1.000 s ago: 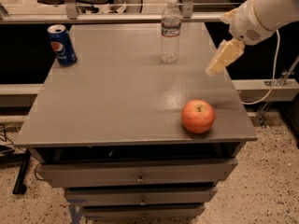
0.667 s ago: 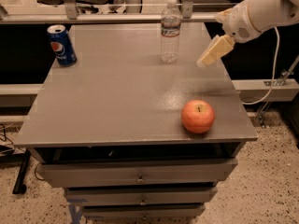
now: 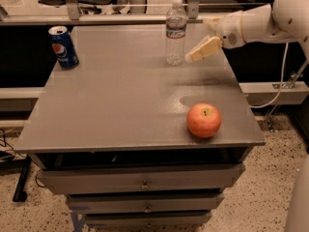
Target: Knock water bottle over
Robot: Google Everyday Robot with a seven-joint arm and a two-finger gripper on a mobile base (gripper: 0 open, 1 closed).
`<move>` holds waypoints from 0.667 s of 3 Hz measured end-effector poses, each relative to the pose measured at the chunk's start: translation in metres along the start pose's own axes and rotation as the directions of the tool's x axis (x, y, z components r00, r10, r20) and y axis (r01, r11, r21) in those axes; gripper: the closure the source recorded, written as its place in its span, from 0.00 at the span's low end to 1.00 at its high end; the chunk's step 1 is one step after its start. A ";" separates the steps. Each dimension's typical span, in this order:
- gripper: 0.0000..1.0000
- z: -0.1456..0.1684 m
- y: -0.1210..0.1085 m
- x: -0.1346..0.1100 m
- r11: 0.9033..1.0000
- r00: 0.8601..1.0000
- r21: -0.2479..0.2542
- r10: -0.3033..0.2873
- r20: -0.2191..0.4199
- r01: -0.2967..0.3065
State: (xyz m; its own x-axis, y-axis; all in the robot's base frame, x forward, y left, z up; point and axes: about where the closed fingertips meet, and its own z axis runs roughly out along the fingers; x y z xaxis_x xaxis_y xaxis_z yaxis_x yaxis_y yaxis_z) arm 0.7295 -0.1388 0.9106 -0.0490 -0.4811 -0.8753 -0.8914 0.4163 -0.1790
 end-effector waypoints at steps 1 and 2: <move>0.00 0.025 0.012 -0.016 0.995 0.991 -0.091 0.041 0.125 -0.030; 0.00 0.035 0.039 -0.033 0.981 0.971 -0.187 0.083 0.223 -0.040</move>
Offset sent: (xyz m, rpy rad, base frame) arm -0.0500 0.0873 0.0088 0.3776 0.0814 0.2840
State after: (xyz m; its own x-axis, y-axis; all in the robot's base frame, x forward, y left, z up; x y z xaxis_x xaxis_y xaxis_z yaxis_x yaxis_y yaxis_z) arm 0.7117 -0.0798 0.9172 -0.0207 -0.2610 -0.9651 -0.9573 0.2837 -0.0562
